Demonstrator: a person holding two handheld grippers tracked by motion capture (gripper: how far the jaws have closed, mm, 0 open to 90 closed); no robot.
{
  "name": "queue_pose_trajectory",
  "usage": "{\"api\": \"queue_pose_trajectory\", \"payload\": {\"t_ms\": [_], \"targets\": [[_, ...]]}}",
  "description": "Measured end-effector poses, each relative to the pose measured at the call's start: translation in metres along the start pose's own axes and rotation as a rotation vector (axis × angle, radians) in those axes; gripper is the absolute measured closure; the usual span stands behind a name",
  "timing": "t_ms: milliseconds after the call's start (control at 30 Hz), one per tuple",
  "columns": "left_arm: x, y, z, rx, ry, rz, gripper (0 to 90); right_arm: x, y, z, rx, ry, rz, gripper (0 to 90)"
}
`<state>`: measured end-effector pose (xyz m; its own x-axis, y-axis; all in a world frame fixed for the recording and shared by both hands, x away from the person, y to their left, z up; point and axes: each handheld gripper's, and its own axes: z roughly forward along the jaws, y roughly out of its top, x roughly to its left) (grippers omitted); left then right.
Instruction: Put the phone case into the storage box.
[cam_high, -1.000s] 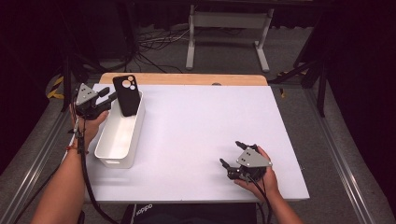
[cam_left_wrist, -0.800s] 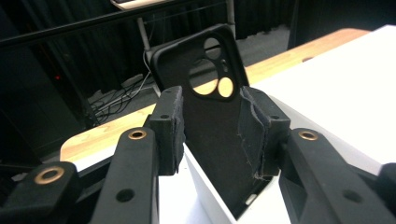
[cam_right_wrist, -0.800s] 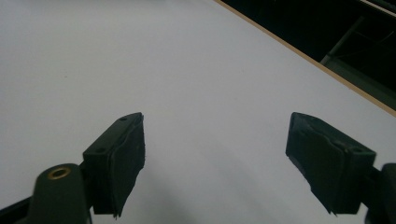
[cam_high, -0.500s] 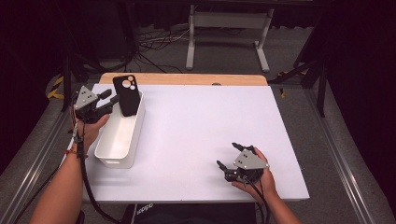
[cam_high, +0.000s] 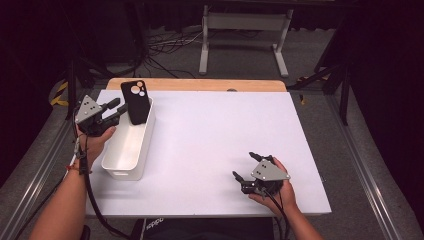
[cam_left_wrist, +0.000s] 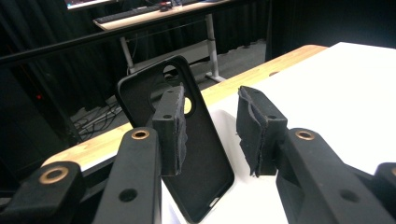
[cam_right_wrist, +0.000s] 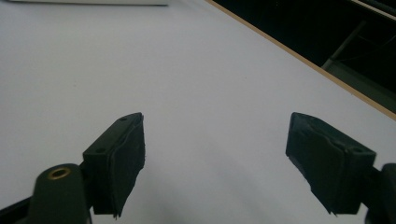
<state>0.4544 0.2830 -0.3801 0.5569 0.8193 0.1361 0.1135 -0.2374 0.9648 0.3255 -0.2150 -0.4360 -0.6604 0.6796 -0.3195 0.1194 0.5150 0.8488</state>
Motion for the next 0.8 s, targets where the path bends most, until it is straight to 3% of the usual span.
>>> {"api": "queue_pose_trajectory", "payload": {"t_ms": [333, 800], "targets": [[-0.009, 0.004, -0.008, -0.038, -0.034, 0.004, 59.8, -0.002, 0.001, -0.004, -0.011, -0.023, -0.012, 20.7], [-0.025, 0.011, -0.014, -0.051, -0.064, 0.034, 55.2, -0.003, 0.001, -0.011, -0.036, -0.039, -0.011, 20.8]]}}
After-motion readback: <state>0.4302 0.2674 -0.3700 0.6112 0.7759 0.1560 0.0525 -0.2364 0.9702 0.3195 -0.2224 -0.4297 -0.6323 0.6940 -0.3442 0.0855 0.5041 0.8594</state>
